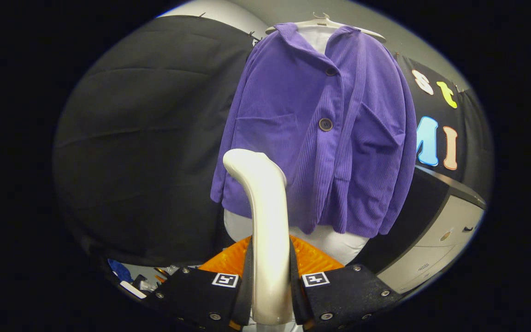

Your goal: Iron the clothes twice with a garment steamer, once on the left side and once on the right side.

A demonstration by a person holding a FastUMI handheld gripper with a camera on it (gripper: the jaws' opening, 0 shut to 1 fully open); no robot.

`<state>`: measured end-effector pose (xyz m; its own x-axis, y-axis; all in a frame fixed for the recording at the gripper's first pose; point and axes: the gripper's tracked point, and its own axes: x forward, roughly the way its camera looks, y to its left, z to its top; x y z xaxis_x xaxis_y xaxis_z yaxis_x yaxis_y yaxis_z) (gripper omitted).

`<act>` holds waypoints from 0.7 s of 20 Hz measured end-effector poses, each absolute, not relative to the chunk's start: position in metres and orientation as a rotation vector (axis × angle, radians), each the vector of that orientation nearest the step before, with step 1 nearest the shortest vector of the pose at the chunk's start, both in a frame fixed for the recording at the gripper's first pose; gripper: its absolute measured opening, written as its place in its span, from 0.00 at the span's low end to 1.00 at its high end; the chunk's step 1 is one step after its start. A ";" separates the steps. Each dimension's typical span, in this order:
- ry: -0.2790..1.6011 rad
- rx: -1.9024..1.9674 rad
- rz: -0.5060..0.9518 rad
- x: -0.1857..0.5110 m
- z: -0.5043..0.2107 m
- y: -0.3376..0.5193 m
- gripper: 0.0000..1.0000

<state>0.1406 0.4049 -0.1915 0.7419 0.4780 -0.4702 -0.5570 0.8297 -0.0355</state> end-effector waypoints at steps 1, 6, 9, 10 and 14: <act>0.484 -0.182 0.574 0.137 -0.197 0.404 0.36; 0.544 -0.174 0.590 0.104 -0.216 0.386 0.36; 0.545 -0.134 0.584 0.079 -0.208 0.364 0.36; 0.545 -0.121 0.582 0.072 -0.204 0.354 0.36; 0.532 -0.084 0.547 0.050 -0.176 0.299 0.36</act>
